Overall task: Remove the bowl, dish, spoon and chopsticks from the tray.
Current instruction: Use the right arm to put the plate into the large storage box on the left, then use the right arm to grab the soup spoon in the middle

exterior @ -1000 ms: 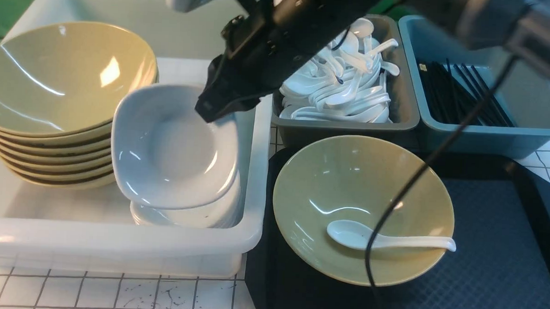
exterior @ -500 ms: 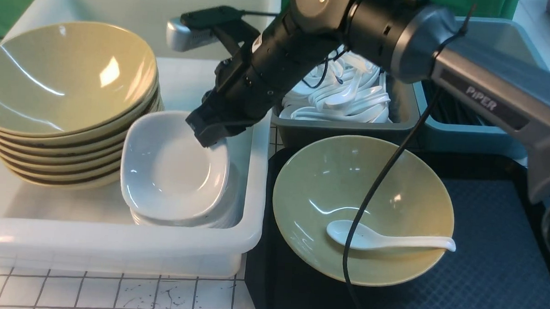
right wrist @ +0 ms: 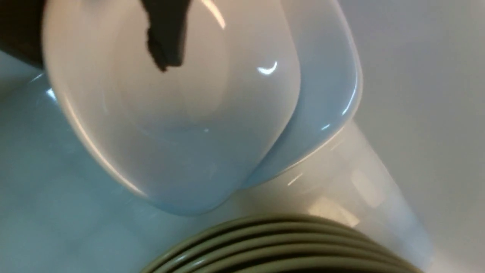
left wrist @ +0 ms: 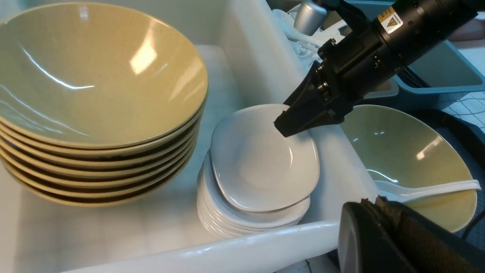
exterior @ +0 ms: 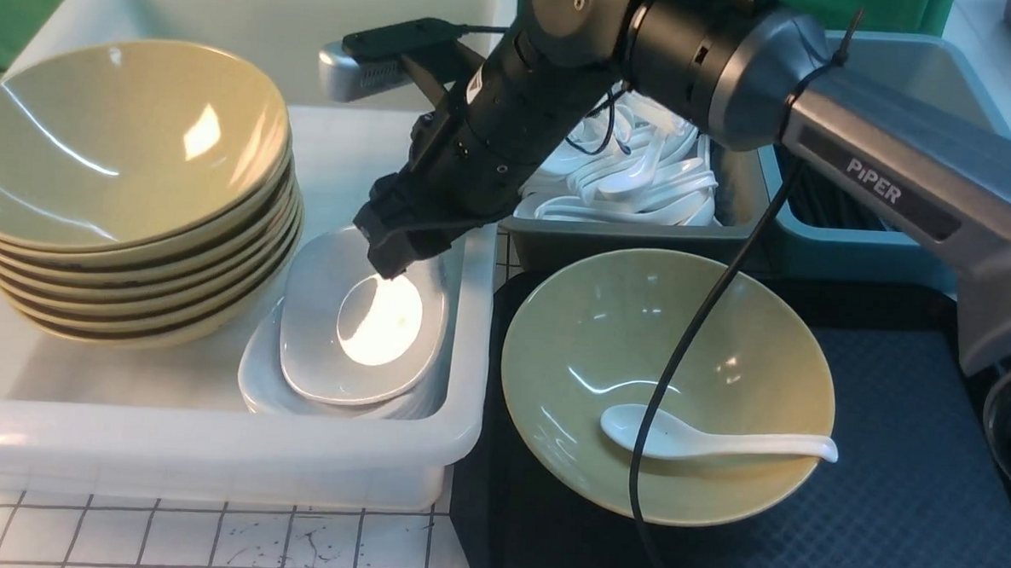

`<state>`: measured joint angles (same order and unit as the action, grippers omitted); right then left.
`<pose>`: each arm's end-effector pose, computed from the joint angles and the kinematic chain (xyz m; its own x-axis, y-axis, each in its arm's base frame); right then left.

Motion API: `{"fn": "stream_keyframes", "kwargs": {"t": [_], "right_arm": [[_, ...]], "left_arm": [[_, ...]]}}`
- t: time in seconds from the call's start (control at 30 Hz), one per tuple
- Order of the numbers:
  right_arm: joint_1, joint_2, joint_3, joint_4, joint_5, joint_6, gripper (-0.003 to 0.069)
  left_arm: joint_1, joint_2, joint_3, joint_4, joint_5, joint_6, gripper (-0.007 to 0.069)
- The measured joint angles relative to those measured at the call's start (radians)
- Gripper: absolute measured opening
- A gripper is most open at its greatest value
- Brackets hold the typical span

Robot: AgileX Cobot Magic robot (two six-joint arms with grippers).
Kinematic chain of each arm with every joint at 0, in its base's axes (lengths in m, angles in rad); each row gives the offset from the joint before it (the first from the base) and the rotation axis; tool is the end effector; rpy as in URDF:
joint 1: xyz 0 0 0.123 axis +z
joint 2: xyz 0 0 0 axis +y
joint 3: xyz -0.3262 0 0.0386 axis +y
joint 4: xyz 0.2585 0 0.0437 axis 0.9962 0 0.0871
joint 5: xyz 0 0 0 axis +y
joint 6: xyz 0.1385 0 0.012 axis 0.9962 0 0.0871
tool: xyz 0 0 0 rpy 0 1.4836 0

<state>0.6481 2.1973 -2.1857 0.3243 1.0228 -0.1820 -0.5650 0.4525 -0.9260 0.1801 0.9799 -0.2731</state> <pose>0.4253 0.3695 0.2986 -0.6296 -0.4872 -0.6052 -0.7172 0.6639 0.2117 0.0614 -0.0144 0.4020 -0.4039 0.0556 -0.9131 0.3504 0.9314 -0.0982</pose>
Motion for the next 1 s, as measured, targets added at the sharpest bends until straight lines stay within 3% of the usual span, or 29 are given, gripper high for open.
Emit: {"fn": "stream_keyframes", "kwargs": {"t": [0.07, 0.23, 0.43, 0.53, 0.67, 0.83, 1.0], "right_arm": [[0.000, -0.016, -0.041, -0.020, 0.065, 0.000, 0.0494], [0.000, -0.087, -0.160, -0.065, 0.147, 0.001, 0.0490], [0.000, -0.237, -0.163, -0.114, 0.147, 0.024, 0.0344], [0.000, -0.365, -0.035, -0.159, 0.147, 0.043, 0.0239], [-0.002, -0.529, 0.209, -0.278, 0.147, 0.084, 0.0189], [-0.002, -0.682, 0.495, -0.315, 0.147, 0.101, 0.0192], [-0.002, -0.784, 0.719, -0.368, 0.147, 0.101, 0.0251]], "left_arm": [[0.000, 0.000, 0.000, 0.000, -0.002, 0.000, -0.0001], [0.000, 0.000, 0.000, -0.002, -0.025, 0.008, -0.0001], [0.000, 0.000, 0.000, -0.079, -0.068, 0.057, -0.0001], [0.000, 0.000, 0.000, -0.168, -0.076, 0.133, -0.0001], [0.000, 0.000, 0.000, -0.298, -0.079, 0.225, -0.0001], [0.000, 0.000, 0.000, -0.422, -0.090, 0.324, -0.0001], [0.000, 0.000, 0.000, -0.511, -0.106, 0.393, -0.0001]]}}
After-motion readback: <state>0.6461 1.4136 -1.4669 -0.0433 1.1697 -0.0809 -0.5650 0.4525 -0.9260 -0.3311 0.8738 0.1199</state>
